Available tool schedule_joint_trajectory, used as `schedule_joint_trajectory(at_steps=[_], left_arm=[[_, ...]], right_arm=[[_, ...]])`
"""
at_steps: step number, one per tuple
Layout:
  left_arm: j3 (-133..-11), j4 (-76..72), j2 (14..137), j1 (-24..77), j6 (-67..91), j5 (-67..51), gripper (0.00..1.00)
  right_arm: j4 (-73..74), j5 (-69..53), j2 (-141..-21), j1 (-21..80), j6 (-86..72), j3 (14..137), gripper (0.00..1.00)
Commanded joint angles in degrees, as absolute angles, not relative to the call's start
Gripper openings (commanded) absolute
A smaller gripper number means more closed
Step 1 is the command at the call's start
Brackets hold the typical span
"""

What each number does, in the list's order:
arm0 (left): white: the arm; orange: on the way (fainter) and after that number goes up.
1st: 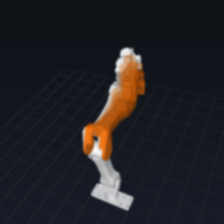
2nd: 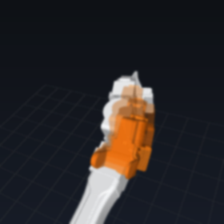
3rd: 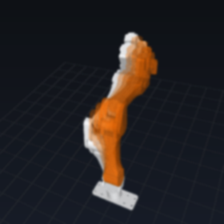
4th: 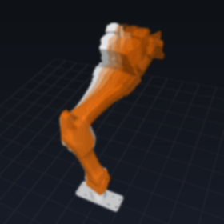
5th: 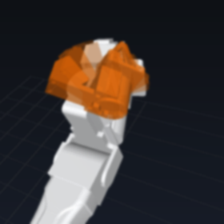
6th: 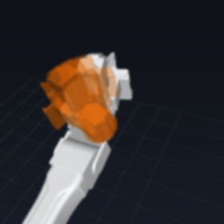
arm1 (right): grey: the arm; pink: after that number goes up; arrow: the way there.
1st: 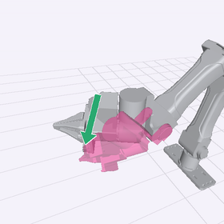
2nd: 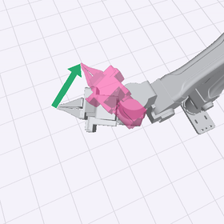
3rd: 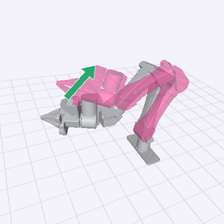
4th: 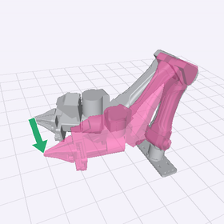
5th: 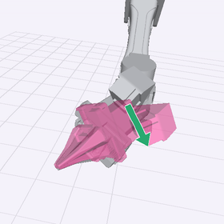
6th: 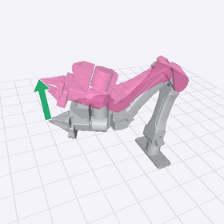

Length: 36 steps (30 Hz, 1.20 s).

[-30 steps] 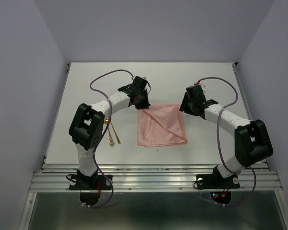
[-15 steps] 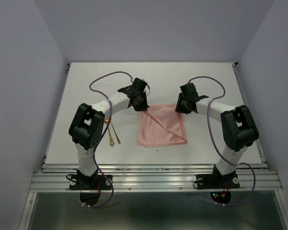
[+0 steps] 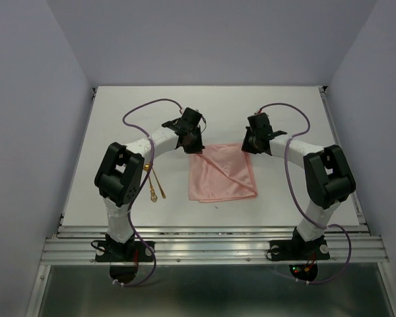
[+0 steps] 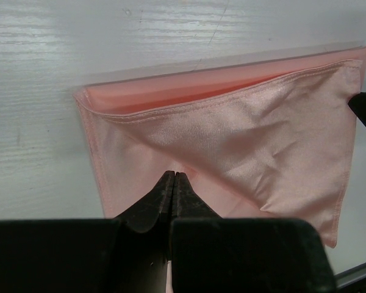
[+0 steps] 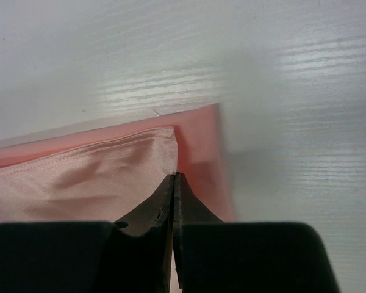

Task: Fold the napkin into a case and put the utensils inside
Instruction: Smooth out the upper triangle-folded napkin at the center of the board.

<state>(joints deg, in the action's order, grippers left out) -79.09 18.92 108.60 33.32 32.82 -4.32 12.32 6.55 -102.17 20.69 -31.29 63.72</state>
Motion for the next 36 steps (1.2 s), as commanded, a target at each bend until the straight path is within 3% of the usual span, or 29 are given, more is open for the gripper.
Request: schedule_joint_trajectory(at_steps=[1,14,15,18,21,29,36], left_arm=[[-78.57,18.81,108.72,33.57,32.08,-4.3,0.07],[-82.52,19.33,113.28,33.58,31.47,-5.8,0.07],[-83.66,19.51,113.73,33.57,31.29,-5.71,0.07],[-85.77,20.21,115.4,33.57,31.03,-5.19,0.07],[-85.87,19.69,116.01,33.57,31.2,-4.39,0.07],[-84.91,20.21,114.44,33.57,30.94,-4.04,0.07],[-81.57,20.13,109.95,33.84,31.11,-4.57,0.07]], right_arm=[[8.79,7.56,-101.42,20.39,-30.59,65.83,0.04],[7.21,9.84,-102.92,20.39,-30.41,65.92,0.06],[7.21,9.84,-102.83,20.39,-30.5,65.92,0.09],[7.12,9.41,-101.43,20.39,-29.97,65.57,0.33],[7.73,9.4,-98.1,20.39,-29.45,64.34,0.41],[14.06,5.36,-84.23,20.91,-30.67,56.44,0.41],[17.75,4.14,-73.05,26.27,-37.35,46.41,0.33]])
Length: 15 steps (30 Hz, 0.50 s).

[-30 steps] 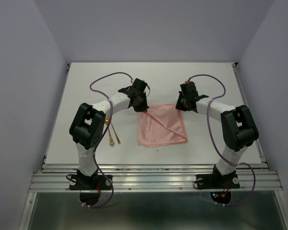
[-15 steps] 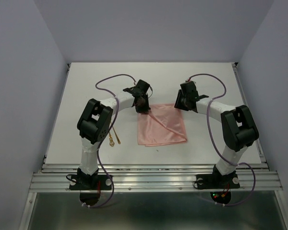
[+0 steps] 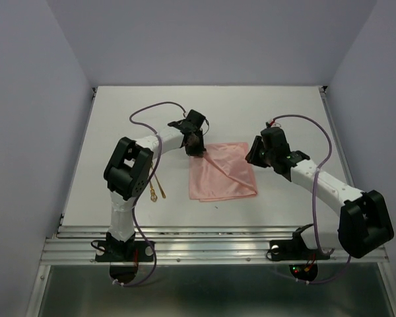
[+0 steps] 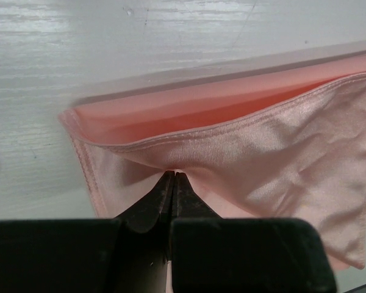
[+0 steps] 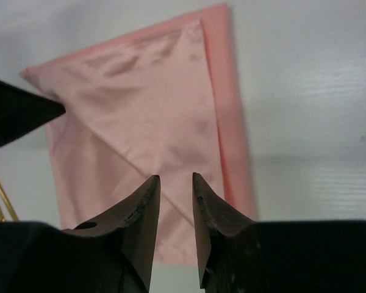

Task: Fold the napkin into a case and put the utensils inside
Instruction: Smooth out the upper triangle-folded napkin at the center of the board.

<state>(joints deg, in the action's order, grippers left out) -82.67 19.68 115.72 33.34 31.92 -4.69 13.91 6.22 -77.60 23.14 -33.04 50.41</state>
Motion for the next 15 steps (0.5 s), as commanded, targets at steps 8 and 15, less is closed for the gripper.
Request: schedule_joint_trajectory(at_steps=[8,15], left_arm=[[-80.15,20.3,107.58,35.85,31.82,-4.57,0.07],[-85.34,19.24,111.44,36.21,30.85,-5.45,0.07]], right_arm=[[19.95,3.6,-69.43,29.0,-41.04,41.31,0.27],[20.39,4.13,-70.93,29.0,-40.61,39.99,0.22]])
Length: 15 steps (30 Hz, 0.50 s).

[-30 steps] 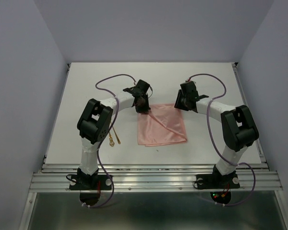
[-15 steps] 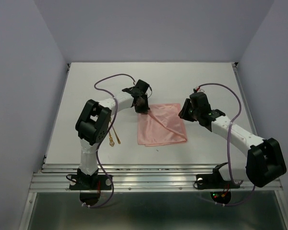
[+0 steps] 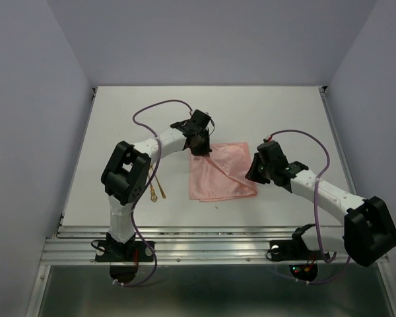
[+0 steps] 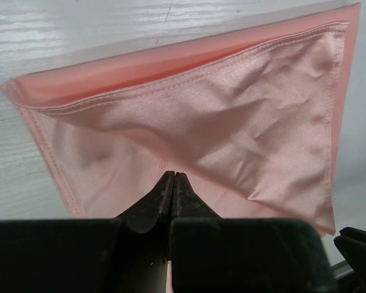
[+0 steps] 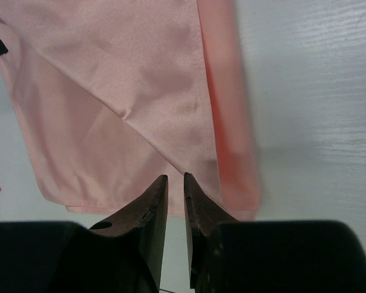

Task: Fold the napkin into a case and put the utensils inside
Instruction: Smooth out the upper triangle-folded napkin at the center of the board.

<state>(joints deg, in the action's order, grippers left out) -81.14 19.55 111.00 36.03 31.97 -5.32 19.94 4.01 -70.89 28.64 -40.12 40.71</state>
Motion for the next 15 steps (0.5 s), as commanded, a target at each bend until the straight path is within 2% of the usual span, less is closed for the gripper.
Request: schedule_joint_trajectory(at_steps=[1,7,15], left_arm=[[-85.69,19.25,111.97,36.12,30.76,-5.28,0.07],[-90.25,21.79,118.81,36.21,28.22,-2.73,0.07],[-92.9,22.23,122.08,36.21,27.34,-1.67,0.07]], right_arm=[[20.56,4.22,-71.01,29.0,-40.52,39.82,0.22],[19.43,5.36,-74.7,29.0,-41.31,38.76,0.22],[16.26,7.47,-79.89,29.0,-42.1,37.61,0.2]])
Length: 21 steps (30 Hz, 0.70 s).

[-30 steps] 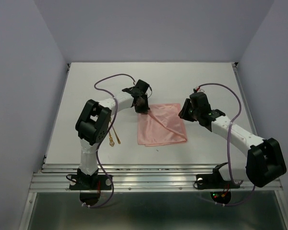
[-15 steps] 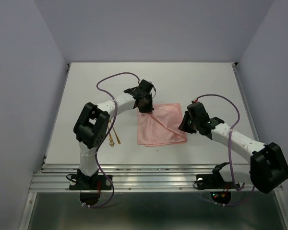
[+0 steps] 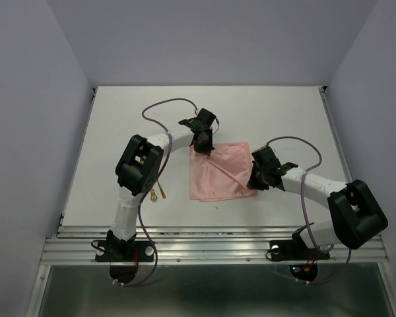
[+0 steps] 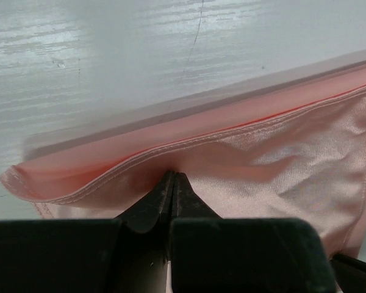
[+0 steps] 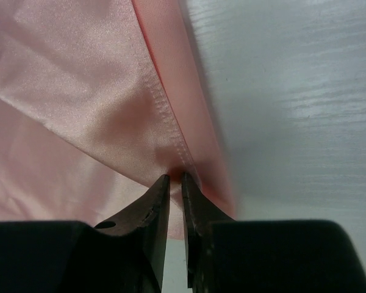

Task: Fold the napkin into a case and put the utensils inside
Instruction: Smooth out the upper triangle-folded napkin at the center of the board.

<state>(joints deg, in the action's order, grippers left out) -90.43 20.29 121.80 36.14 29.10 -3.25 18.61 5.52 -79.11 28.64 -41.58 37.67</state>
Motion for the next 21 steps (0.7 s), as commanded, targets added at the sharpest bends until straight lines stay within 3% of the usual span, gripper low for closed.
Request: schedule_joint_trajectory(at_steps=[1,10,21], left_arm=[[-94.12,22.58,122.34,36.21,26.9,-1.5,0.06],[-96.94,26.72,117.78,36.12,25.58,2.02,0.06],[-89.3,25.32,114.08,32.61,26.63,3.08,0.07]], right_arm=[[16.96,7.64,-80.07,29.0,-41.75,39.27,0.19],[20.48,7.48,-76.38,29.0,-40.08,46.67,0.2],[14.94,1.85,-86.48,31.46,-41.22,53.96,0.21]])
